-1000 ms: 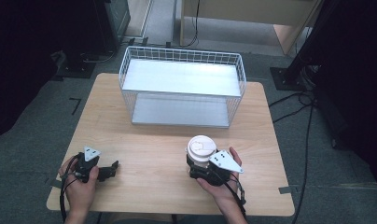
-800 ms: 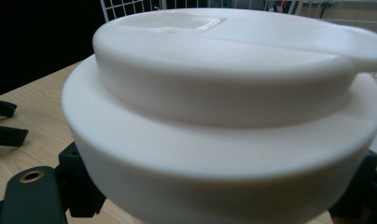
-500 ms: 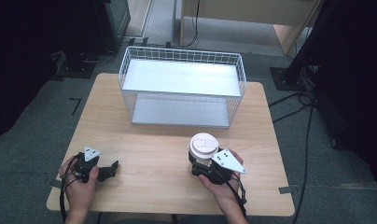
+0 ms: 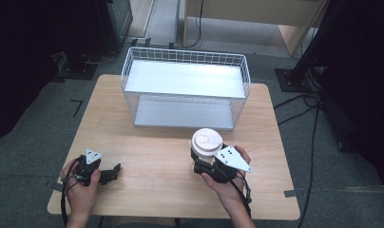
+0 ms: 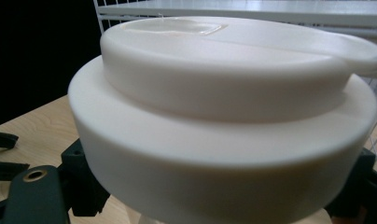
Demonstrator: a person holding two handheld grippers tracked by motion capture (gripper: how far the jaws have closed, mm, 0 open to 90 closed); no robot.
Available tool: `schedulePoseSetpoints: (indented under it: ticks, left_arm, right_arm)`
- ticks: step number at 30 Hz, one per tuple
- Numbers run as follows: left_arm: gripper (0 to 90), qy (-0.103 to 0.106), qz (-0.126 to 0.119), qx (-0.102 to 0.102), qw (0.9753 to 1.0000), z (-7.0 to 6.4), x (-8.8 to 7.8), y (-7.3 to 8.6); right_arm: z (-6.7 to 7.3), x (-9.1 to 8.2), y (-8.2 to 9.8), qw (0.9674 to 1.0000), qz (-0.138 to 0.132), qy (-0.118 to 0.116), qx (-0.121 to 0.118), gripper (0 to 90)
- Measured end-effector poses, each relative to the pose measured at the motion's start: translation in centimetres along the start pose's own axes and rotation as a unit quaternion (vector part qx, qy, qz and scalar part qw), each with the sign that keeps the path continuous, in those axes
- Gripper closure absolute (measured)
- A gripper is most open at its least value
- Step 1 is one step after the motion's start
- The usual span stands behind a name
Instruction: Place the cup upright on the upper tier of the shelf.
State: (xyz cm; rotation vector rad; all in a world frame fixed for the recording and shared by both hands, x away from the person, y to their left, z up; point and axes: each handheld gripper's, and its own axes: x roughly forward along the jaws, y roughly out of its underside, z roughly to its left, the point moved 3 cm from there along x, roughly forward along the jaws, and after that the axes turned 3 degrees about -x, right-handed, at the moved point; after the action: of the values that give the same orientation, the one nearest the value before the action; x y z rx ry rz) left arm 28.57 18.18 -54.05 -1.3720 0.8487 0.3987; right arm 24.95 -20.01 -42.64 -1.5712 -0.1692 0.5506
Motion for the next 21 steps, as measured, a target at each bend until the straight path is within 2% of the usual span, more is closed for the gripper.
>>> schedulePoseSetpoints:
  ticks: [10,16,21]
  left_arm:
    - [2.4,0.000,-0.001,0.001,1.0000,0.0,0.0,0.0]
    - [2.4,-0.001,-0.001,0.001,1.0000,0.0,0.0,0.0]
    - [2.4,0.000,0.000,0.001,1.0000,0.0,0.0,0.0]
  right_arm:
    - [0.3,0.3,-2.1,0.9996,-0.027,0.008,-0.011,15.7]
    - [0.6,0.2,-3.6,0.9979,-0.055,0.019,-0.028,15.6]
    - [0.7,0.3,-4.7,0.9970,-0.068,0.024,-0.029,15.6]
